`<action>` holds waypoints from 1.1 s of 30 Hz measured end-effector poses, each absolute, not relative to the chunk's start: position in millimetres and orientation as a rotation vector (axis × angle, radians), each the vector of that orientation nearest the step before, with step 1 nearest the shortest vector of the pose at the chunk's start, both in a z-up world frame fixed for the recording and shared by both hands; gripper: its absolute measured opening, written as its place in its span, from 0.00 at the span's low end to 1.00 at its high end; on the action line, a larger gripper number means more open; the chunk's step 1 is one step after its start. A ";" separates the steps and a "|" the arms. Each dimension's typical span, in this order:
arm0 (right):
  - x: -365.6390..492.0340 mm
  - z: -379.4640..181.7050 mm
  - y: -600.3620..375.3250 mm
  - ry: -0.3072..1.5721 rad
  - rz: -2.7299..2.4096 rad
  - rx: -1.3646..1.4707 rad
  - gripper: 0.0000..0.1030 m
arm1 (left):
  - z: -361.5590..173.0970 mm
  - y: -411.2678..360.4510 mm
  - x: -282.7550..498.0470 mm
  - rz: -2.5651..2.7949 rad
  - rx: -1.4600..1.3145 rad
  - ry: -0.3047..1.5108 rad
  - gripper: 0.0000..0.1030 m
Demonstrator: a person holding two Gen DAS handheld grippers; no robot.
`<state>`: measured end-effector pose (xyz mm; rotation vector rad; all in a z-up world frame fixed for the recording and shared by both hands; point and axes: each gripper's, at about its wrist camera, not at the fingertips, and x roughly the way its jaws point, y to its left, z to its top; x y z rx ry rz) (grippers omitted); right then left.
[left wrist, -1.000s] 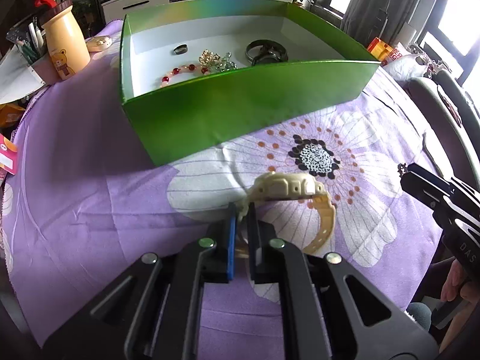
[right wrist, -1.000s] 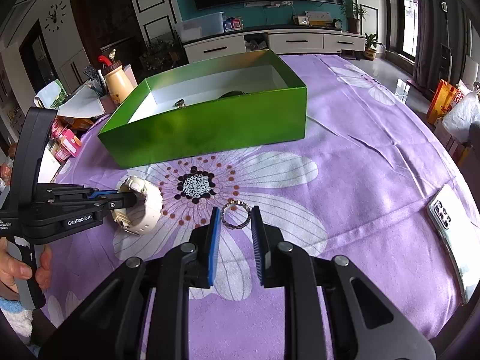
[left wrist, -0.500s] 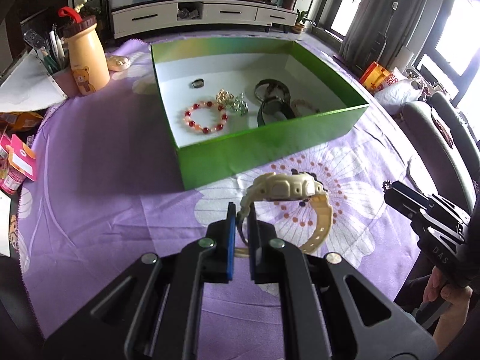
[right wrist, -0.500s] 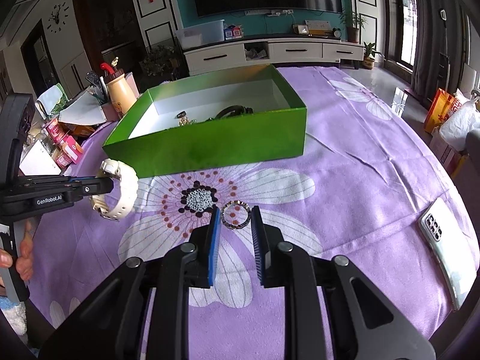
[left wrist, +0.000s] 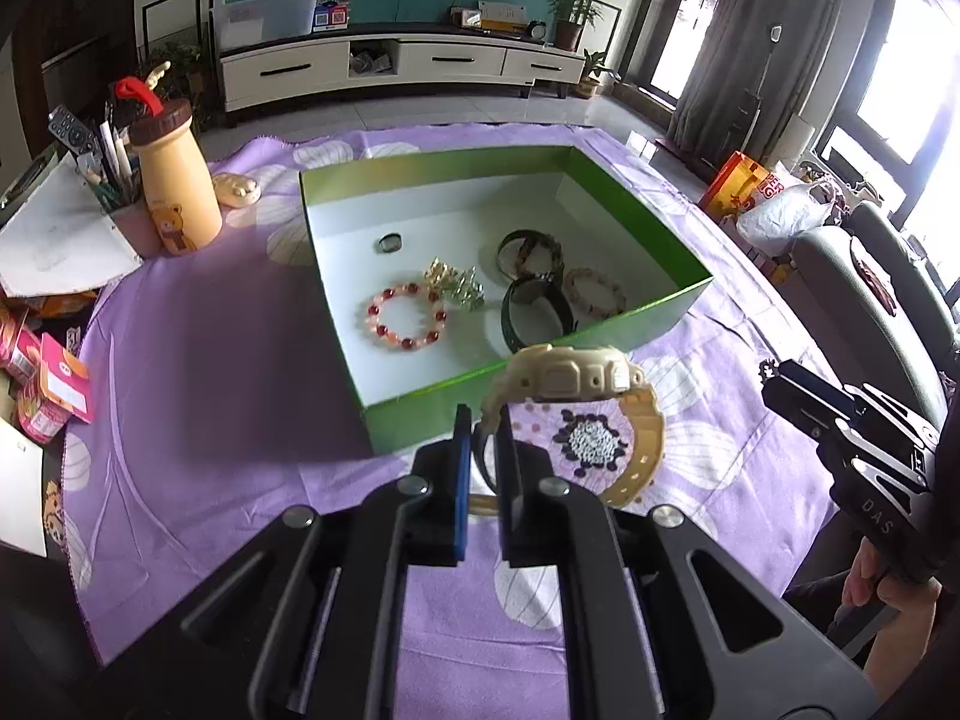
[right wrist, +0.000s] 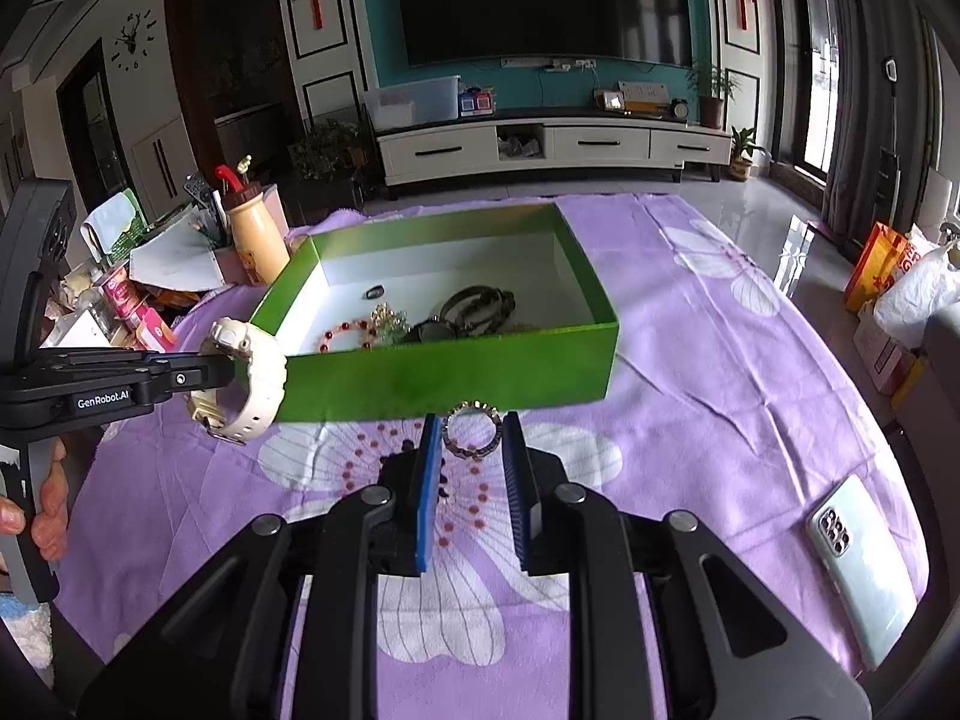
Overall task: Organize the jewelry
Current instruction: 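Lift the watch and ring and carry both over the green box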
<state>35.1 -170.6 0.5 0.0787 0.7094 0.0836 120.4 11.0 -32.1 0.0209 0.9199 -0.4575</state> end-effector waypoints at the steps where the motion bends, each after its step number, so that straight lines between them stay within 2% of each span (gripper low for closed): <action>1: 36.1 2.3 -170.3 0.706 0.083 0.077 0.19 | -30.1 9.8 122.0 -0.459 0.020 0.916 0.06; 33: 113.7 32.5 -162.2 0.663 0.070 0.040 0.19 | -11.4 -11.3 206.2 -0.428 0.038 0.863 0.06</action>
